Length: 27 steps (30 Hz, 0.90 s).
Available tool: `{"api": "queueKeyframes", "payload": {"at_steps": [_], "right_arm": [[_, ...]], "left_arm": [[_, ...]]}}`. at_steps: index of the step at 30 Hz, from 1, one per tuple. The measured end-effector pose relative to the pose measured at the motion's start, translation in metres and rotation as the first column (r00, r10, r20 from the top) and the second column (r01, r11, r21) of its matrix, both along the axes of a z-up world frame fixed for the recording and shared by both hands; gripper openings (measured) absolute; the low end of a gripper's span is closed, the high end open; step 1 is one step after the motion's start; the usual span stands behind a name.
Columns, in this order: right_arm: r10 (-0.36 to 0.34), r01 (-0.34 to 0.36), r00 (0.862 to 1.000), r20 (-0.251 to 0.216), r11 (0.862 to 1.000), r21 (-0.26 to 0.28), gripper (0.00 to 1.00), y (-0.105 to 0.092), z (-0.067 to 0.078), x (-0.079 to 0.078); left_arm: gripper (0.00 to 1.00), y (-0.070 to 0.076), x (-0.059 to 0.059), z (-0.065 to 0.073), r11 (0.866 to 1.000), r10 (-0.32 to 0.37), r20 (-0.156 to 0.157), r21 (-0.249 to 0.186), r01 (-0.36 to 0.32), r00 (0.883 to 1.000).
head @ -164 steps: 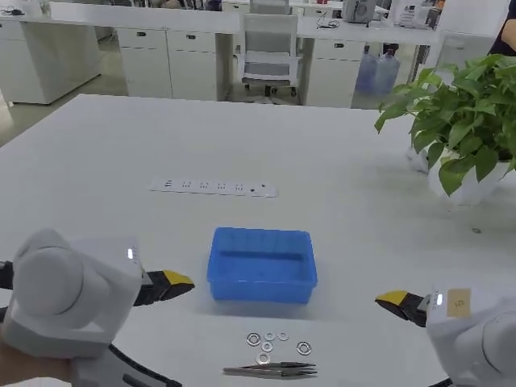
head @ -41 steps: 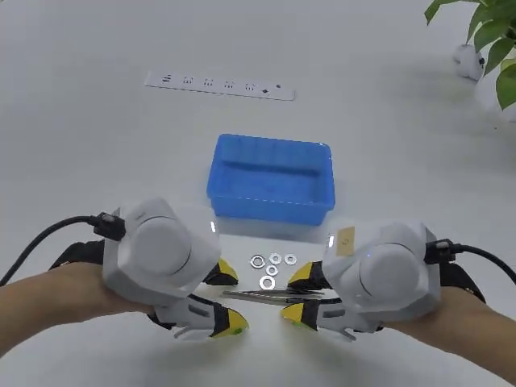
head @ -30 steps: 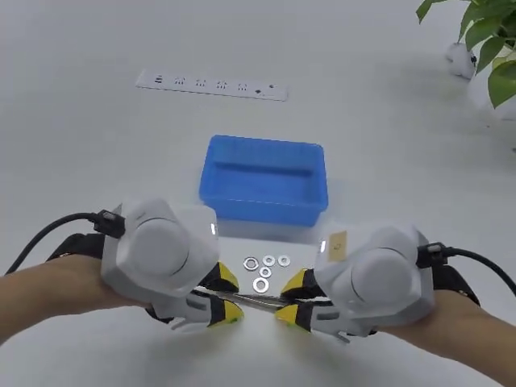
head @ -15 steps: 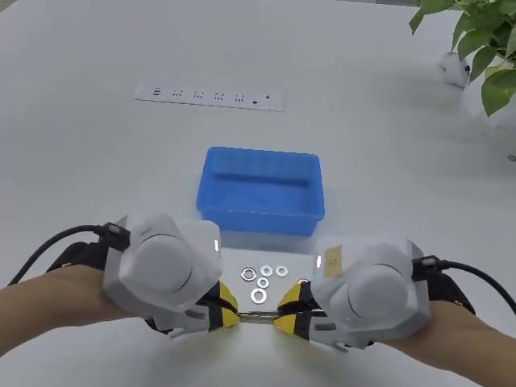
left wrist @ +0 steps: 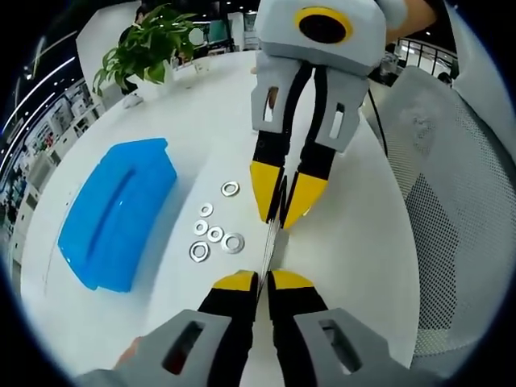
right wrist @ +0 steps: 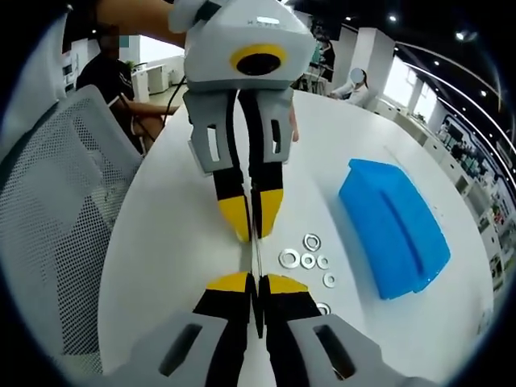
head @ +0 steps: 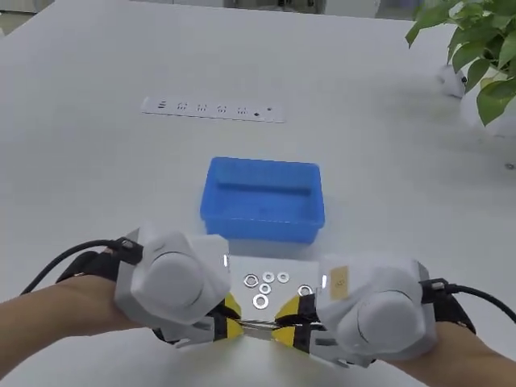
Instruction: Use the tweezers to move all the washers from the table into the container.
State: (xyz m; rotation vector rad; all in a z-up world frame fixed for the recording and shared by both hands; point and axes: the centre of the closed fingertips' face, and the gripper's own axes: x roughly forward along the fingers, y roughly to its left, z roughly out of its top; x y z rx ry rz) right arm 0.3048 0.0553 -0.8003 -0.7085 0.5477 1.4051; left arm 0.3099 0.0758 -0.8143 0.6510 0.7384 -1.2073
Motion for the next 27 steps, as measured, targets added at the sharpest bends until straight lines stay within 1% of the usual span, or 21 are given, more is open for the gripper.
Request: {"api": "queueKeyframes", "payload": {"at_steps": [2, 4, 5, 8, 10, 13, 14, 16, 17, 18, 19, 21, 23, 25, 27], "right_arm": [[-0.003, 0.003, 1.0, 0.003, 1.0, 0.012, 0.06, 0.0, 0.004, 0.001], [-0.003, 0.003, 1.0, 0.0, 1.0, 0.016, 0.06, 0.0, 0.005, -0.001], [-0.002, 0.002, 1.0, 0.001, 1.0, 0.017, 0.06, 0.0, 0.005, -0.001], [0.012, -0.013, 1.0, 0.013, 1.0, 0.021, 0.06, 0.002, 0.006, -0.004], [0.021, -0.021, 1.0, 0.019, 1.0, 0.023, 0.06, 0.004, 0.007, -0.006], [0.029, -0.03, 0.999, 0.025, 0.999, 0.03, 0.06, 0.006, 0.009, -0.009], [0.035, -0.036, 0.999, 0.028, 0.999, 0.036, 0.06, 0.007, 0.011, -0.011], [0.048, -0.05, 0.998, 0.046, 0.998, 0.039, 0.06, 0.008, 0.013, -0.014], [0.059, -0.061, 0.997, 0.057, 0.998, 0.036, 0.06, 0.008, 0.014, -0.015], [0.071, -0.074, 0.994, 0.078, 0.997, 0.028, 0.06, 0.008, 0.014, -0.015], [0.07, -0.073, 0.994, 0.081, 0.997, 0.025, 0.06, 0.008, 0.013, -0.017], [0.059, -0.062, 0.995, 0.079, 0.998, 0.034, 0.06, 0.008, 0.013, -0.016], [0.039, -0.043, 0.996, 0.075, 0.998, 0.052, 0.06, 0.008, 0.016, -0.017], [0.033, -0.038, 0.997, 0.074, 0.997, 0.064, 0.06, 0.008, 0.017, -0.018], [0.024, -0.03, 0.997, 0.075, 0.996, 0.083, 0.07, 0.009, 0.02, -0.019]], "left_arm": [[0.1, 0.0, 0.0, 0.0, 1.0, -0.007, 0.007, 0.005, 0.007, 1.0], [0.09, 0.001, 0.0, 0.0, 1.0, -0.01, 0.01, 0.012, 0.01, 1.0], [0.09, 0.002, -0.001, 0.0, 1.0, -0.015, 0.006, 0.022, 0.015, 1.0], [0.08, 0.003, -0.006, 0.002, 0.999, -0.032, -0.001, 0.032, 0.032, 0.999], [0.06, 0.005, -0.011, 0.005, 0.998, -0.056, 0.002, 0.039, 0.056, 0.998], [0.06, 0.008, -0.015, 0.011, 0.997, -0.07, 0.008, 0.043, 0.07, 0.998], [0.06, 0.009, -0.017, 0.016, 0.997, -0.067, 0.009, 0.047, 0.067, 0.998], [0.05, 0.01, -0.018, 0.023, 0.993, -0.1, 0.048, 0.062, 0.097, 0.994], [0.05, 0.011, -0.021, 0.028, 0.994, -0.098, 0.042, 0.057, 0.095, 0.994], [0.05, 0.01, -0.022, 0.033, 0.994, -0.102, 0.045, 0.05, 0.1, 0.994], [0.05, 0.007, -0.023, 0.04, 0.994, -0.106, 0.047, 0.034, 0.104, 0.993], [0.06, 0.004, -0.025, 0.049, 0.994, -0.11, 0.054, 0.019, 0.109, 0.992], [0.06, -0.002, -0.027, 0.06, 0.994, -0.112, 0.07, -0.006, 0.112, 0.991], [0.05, -0.007, -0.029, 0.067, 0.993, -0.109, 0.07, -0.03, 0.111, 0.992], [0.04, -0.016, -0.032, 0.075, 0.992, -0.097, 0.057, -0.077, 0.102, 0.994]]}}
